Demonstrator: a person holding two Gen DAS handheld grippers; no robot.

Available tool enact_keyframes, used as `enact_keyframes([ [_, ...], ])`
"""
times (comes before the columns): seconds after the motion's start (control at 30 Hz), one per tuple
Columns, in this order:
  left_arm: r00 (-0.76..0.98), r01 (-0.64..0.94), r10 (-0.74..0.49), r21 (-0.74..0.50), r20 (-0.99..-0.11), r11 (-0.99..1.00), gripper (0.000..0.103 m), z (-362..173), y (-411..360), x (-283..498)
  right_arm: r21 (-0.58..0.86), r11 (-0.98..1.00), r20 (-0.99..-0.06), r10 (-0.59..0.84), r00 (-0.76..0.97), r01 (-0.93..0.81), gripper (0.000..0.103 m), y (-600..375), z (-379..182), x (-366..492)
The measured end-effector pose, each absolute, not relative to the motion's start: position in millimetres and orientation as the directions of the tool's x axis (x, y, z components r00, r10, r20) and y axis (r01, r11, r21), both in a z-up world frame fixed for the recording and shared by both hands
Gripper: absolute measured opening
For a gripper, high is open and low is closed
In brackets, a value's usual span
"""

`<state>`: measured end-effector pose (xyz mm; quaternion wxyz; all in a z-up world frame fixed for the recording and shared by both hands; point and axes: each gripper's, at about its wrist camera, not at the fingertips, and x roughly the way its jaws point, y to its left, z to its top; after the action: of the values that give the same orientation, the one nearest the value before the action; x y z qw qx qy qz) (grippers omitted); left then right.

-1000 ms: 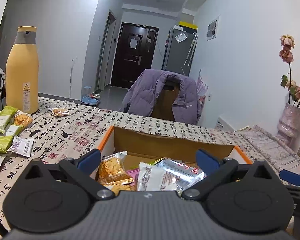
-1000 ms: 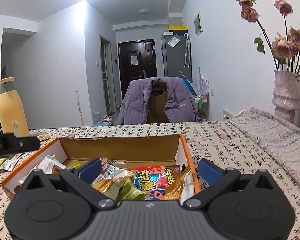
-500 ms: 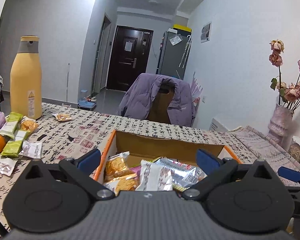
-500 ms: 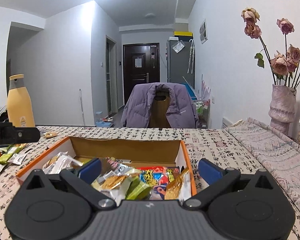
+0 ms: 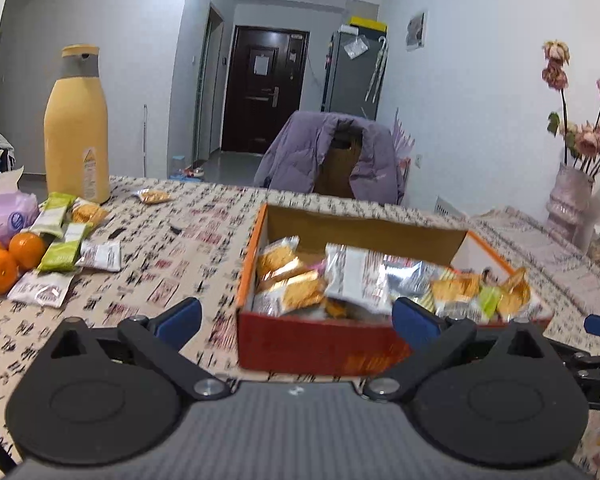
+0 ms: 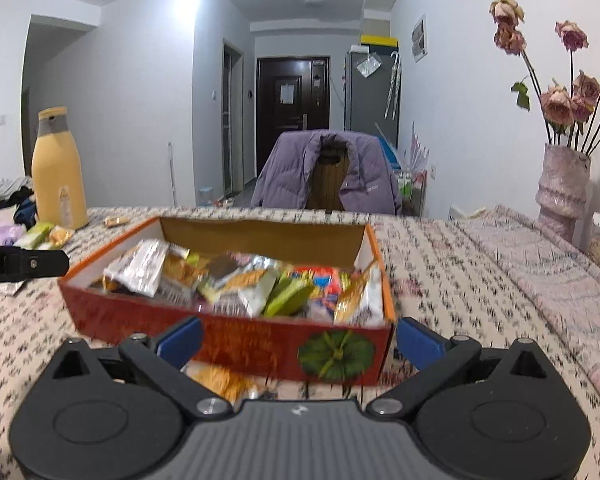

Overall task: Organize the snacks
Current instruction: 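Withdraw both grippers from the box toward the packets beside it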

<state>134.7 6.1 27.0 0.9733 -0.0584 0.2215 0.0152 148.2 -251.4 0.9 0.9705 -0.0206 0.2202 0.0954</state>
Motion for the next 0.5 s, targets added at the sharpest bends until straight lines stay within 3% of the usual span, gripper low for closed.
enact_keyframes([
  [0.5, 0.835, -0.042, 0.004, -0.056, -0.550, 0.998, 0.103, -19.6, 23.4, 107.9, 0.039, 0.970, -0.594, 0.215, 0.775, -0.240, 0.103, -225.3, -36.2, 133.0],
])
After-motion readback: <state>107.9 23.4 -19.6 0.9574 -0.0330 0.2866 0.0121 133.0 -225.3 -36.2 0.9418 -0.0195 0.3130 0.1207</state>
